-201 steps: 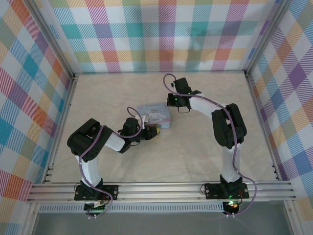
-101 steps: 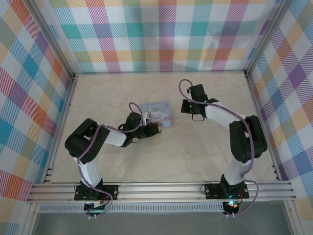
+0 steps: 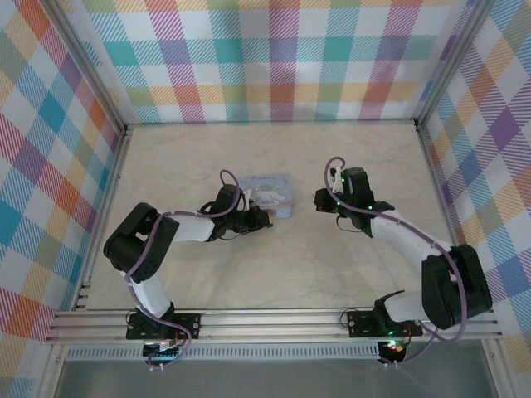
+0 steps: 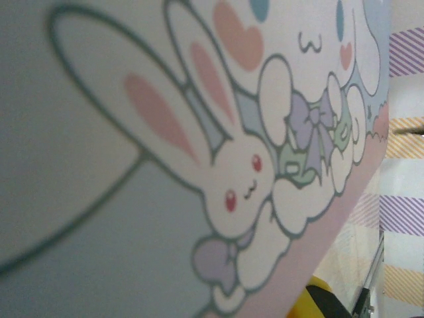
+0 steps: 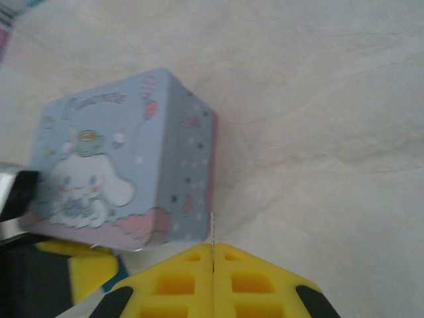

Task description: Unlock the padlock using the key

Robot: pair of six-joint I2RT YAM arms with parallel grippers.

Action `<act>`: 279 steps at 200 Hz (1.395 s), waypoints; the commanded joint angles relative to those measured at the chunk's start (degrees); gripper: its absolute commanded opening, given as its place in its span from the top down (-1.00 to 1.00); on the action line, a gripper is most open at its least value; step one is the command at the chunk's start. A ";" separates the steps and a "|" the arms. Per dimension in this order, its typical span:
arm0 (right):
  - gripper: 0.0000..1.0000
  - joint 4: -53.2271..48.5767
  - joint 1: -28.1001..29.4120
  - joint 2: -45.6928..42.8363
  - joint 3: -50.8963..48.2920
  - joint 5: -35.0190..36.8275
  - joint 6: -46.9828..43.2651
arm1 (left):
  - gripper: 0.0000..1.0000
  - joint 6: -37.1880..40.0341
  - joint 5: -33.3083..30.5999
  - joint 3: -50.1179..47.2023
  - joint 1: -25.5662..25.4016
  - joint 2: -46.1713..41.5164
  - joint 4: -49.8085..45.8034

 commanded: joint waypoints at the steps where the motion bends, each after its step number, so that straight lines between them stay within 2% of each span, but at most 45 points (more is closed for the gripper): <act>1: 1.00 7.32 -0.03 -5.75 -3.37 -6.10 1.67 | 0.90 -0.83 2.45 1.43 0.61 -2.18 -2.71; 37: 1.00 11.52 -0.03 -13.39 -7.44 -10.74 3.61 | 0.90 -1.62 3.49 2.32 0.97 -2.44 -3.60; 76: 1.00 16.78 -0.03 -17.37 -10.75 -14.88 6.28 | 0.90 -2.54 4.31 3.88 1.23 -3.29 -5.44; 166: 1.00 29.34 0.06 -18.22 -19.17 -17.94 14.70 | 0.90 -4.13 6.07 6.99 2.28 -4.43 -7.45; 234: 1.00 28.40 0.06 -18.38 -19.20 -18.60 14.40 | 0.90 -4.31 6.08 6.44 2.64 -5.04 -6.85; 279: 1.00 30.18 0.06 -19.36 -18.72 -19.19 18.75 | 0.90 -6.02 6.59 5.37 2.90 -5.21 -3.81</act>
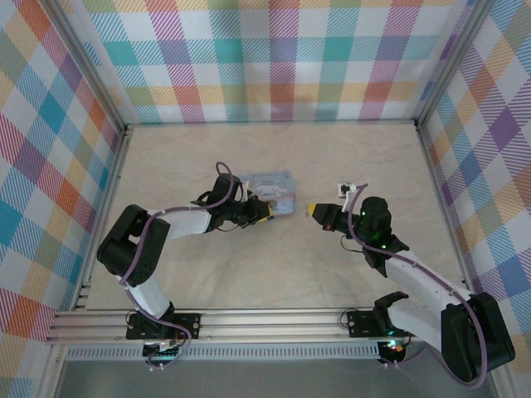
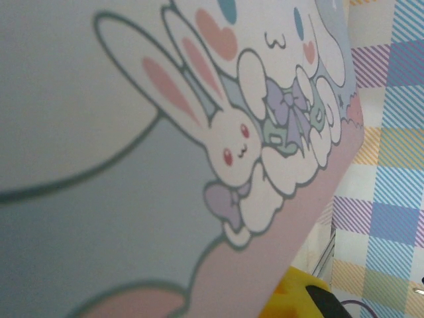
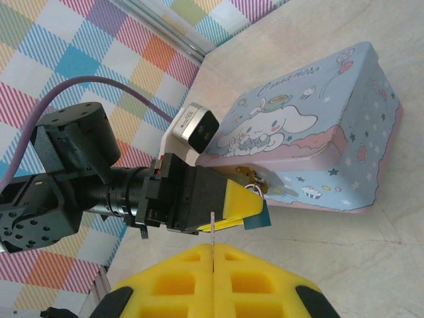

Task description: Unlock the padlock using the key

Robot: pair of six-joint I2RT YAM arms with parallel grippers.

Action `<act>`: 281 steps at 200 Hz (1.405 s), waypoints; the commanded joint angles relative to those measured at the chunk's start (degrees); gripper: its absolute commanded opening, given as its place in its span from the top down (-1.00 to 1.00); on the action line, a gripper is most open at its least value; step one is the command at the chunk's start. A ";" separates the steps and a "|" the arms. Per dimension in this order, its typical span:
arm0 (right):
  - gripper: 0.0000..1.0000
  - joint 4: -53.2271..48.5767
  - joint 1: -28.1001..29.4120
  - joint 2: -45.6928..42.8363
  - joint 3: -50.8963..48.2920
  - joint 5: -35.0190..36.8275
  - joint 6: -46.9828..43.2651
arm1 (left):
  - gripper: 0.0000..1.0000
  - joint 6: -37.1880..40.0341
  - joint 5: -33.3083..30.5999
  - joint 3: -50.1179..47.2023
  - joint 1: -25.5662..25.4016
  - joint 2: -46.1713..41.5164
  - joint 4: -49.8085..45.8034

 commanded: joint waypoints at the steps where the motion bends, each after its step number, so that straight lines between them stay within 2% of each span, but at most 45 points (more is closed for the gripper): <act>1: 1.00 3.96 0.06 -1.70 1.36 -1.66 3.70 | 0.89 -1.56 1.70 0.04 0.87 -2.53 3.74; 36: 1.00 9.58 0.10 -1.58 -0.64 -1.89 13.66 | 0.90 -2.44 2.08 -0.64 0.91 -2.67 6.42; 102: 1.00 18.50 0.06 0.08 -2.82 -0.64 26.53 | 0.90 -3.41 2.31 -1.55 0.96 -2.78 8.60; 144: 1.00 17.87 0.05 0.27 -3.83 0.76 31.54 | 0.89 -3.89 2.27 -1.71 1.00 -3.47 9.30; 179: 1.00 15.78 1.13 0.83 -4.71 1.74 31.48 | 0.90 -4.35 1.99 -1.81 1.09 -4.15 9.88; 209: 1.00 20.41 2.53 4.70 -6.87 2.59 31.46 | 0.89 -4.62 1.96 -2.23 1.04 -4.69 10.54; 281: 1.00 32.92 10.00 18.52 -6.66 7.34 32.02 | 0.90 -5.12 2.06 -2.67 1.05 -4.98 11.41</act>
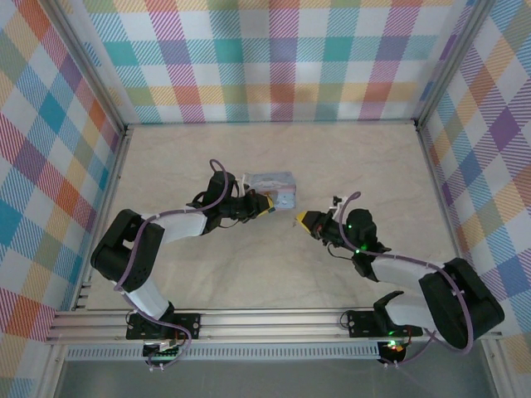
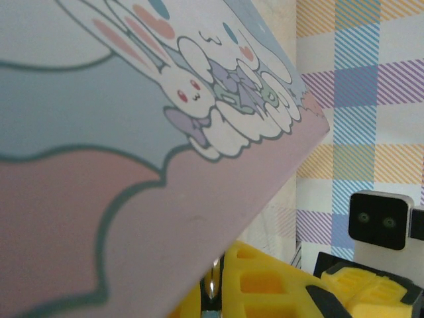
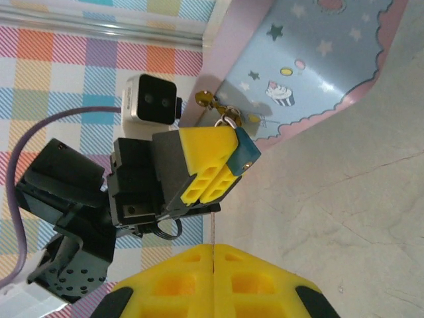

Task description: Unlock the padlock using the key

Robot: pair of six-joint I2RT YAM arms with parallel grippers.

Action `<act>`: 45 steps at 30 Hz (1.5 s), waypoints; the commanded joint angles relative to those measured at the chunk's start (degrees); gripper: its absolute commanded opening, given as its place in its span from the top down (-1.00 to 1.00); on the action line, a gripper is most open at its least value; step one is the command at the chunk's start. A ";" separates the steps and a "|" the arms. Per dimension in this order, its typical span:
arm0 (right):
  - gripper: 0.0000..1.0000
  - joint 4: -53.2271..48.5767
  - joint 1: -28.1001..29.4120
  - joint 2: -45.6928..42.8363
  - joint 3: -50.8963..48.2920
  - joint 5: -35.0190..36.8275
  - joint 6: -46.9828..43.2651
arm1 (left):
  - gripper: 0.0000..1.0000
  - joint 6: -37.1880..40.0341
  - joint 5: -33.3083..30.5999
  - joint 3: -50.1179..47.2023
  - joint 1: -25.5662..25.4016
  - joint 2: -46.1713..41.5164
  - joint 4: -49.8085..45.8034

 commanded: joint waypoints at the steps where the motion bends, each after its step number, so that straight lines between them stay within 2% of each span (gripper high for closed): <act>1: 1.00 9.91 2.32 5.14 0.32 2.51 0.81 | 0.90 -0.45 1.47 -0.61 0.50 -2.09 3.70; 8: 1.00 29.67 4.53 21.37 0.96 2.95 4.16 | 0.90 -1.69 1.90 -1.41 0.50 -1.90 5.37; 13: 1.00 31.28 7.59 27.03 3.88 4.37 1.32 | 0.90 -2.98 2.30 -1.76 0.58 -1.90 6.43; 29: 1.00 31.28 8.65 27.10 3.69 8.30 -2.17 | 0.90 -7.47 4.23 -2.40 1.81 -2.08 8.35; 45: 1.00 31.28 8.91 27.35 5.47 9.19 -2.15 | 0.90 -7.89 4.28 -2.99 2.06 -2.60 8.80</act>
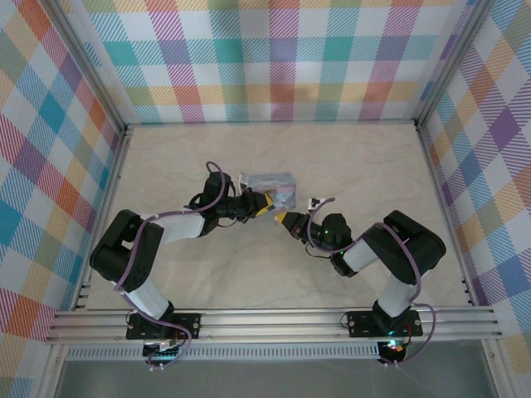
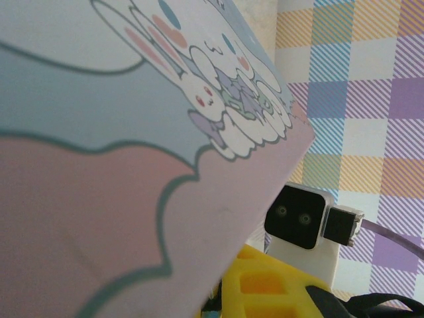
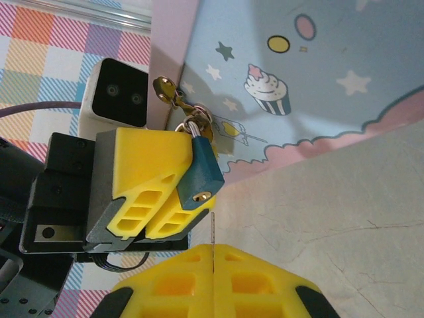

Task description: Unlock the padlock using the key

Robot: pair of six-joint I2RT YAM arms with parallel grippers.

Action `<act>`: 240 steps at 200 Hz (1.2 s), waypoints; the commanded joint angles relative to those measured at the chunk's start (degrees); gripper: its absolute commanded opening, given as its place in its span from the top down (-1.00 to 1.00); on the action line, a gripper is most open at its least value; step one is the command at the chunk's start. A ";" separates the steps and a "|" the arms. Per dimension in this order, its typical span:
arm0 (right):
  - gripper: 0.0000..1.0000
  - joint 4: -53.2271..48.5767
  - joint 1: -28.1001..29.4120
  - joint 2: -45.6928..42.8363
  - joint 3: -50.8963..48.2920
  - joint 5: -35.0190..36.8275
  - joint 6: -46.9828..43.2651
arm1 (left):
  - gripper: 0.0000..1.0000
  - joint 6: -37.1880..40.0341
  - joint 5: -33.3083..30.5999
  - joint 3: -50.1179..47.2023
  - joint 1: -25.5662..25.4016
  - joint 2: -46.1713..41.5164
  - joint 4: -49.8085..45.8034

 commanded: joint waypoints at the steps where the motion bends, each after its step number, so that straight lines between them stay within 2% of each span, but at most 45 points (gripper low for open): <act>1: 1.00 3.52 0.41 0.11 1.41 0.52 -0.60 | 0.89 -0.70 1.41 -0.82 0.81 -2.27 3.18; 240: 1.00 3.52 0.50 0.60 3.17 2.44 0.03 | 0.89 -3.16 2.10 -2.22 0.81 -2.43 7.10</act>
